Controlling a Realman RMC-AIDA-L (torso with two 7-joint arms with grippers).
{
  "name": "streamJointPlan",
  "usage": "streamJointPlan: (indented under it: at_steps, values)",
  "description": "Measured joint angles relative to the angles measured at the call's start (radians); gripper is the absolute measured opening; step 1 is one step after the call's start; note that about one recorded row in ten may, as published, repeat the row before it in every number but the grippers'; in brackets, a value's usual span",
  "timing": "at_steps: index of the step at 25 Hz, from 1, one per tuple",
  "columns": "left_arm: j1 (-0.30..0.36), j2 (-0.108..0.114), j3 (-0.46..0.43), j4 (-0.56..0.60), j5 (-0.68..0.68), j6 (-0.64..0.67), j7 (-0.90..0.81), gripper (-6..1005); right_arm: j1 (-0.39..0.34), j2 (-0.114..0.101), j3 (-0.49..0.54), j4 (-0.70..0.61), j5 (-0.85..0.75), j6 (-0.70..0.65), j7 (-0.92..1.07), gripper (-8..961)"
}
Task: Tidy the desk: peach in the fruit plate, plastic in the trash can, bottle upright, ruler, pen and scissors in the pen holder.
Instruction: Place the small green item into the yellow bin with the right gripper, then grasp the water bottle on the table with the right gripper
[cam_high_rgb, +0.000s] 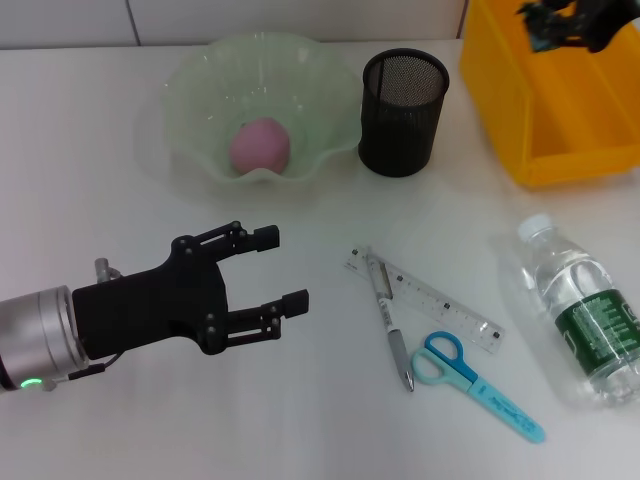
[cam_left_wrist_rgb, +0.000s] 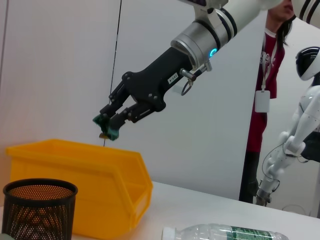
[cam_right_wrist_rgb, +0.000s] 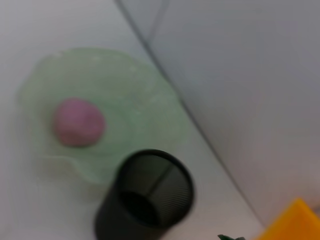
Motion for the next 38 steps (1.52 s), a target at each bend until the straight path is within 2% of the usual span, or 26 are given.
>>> streamJointPlan:
  at_steps: [1,4,6,9,10,11,14,18,20,21,23,25,26,27,30,31,32,35,38]
  values:
    - [0.0,0.0,0.0,0.0,0.0,0.0,0.0,793,-0.021,0.0,0.04,0.001,0.001,0.029,0.001,379]
    - [-0.001,0.0,0.0,0.0,0.0,0.0,0.0,792,-0.038,0.0,0.067,0.018,-0.001,0.071,0.003,395]
    - [-0.001,-0.001,0.001,0.0,0.0,0.0,0.003,792,-0.053,-0.007,0.08,0.098,-0.001,0.149,0.032,406]
    - [-0.001,-0.001,0.001,0.0,0.0,0.0,0.006,792,-0.056,-0.014,0.081,0.157,0.006,0.183,0.056,422]
    - [-0.001,-0.001,0.001,0.0,0.0,0.0,0.006,792,-0.061,-0.012,0.081,0.172,0.016,0.201,0.058,427]
    - [-0.001,-0.001,0.001,0.0,0.0,0.0,0.006,792,-0.073,0.0,0.078,0.185,0.033,0.241,0.062,432]
    - [-0.002,-0.001,0.0,0.0,0.0,0.001,0.006,792,-0.077,0.005,0.074,0.195,0.038,0.258,0.076,449]
    - [-0.002,0.0,0.001,0.0,0.0,0.001,0.006,791,-0.066,-0.003,0.074,0.225,0.038,0.258,0.105,470]
    - [-0.001,0.0,0.001,0.001,0.0,0.001,0.006,791,-0.064,-0.003,0.074,0.226,0.038,0.257,0.124,616]
    - [-0.001,0.0,0.0,0.001,0.0,0.002,0.006,791,-0.063,-0.003,0.073,0.203,0.035,0.231,0.186,689]
    - [0.0,0.001,0.0,0.003,0.0,0.005,0.006,791,-0.064,-0.003,0.073,0.171,0.032,0.195,0.244,719]
    - [0.004,0.001,-0.001,0.01,0.0,0.009,0.006,791,-0.07,-0.003,0.071,0.062,0.014,0.065,0.401,749]
    - [0.009,0.001,-0.001,0.021,0.0,0.014,0.006,791,-0.075,-0.002,0.069,-0.059,-0.025,-0.074,0.538,764]
    - [0.009,0.001,-0.001,0.021,0.0,0.014,0.006,790,-0.075,-0.002,0.069,-0.059,-0.025,-0.074,0.538,780]
    - [0.011,0.0,0.0,0.026,0.0,0.016,0.006,790,-0.093,0.011,0.06,-0.228,-0.076,-0.272,0.69,825]
    - [0.011,0.0,0.0,0.026,0.0,0.016,0.006,790,-0.137,0.017,0.029,-0.309,-0.057,-0.339,0.763,840]
    - [0.011,0.0,0.0,0.026,0.0,0.016,0.006,790,-0.137,0.017,0.029,-0.309,-0.057,-0.339,0.763,840]
    - [0.01,0.0,0.002,0.026,0.001,0.018,0.007,790,-0.216,0.014,-0.061,-0.368,-0.027,-0.359,0.855,840]
    - [0.005,0.001,0.002,0.026,0.01,0.018,0.007,790,-0.265,0.015,-0.139,-0.386,-0.025,-0.366,0.905,840]
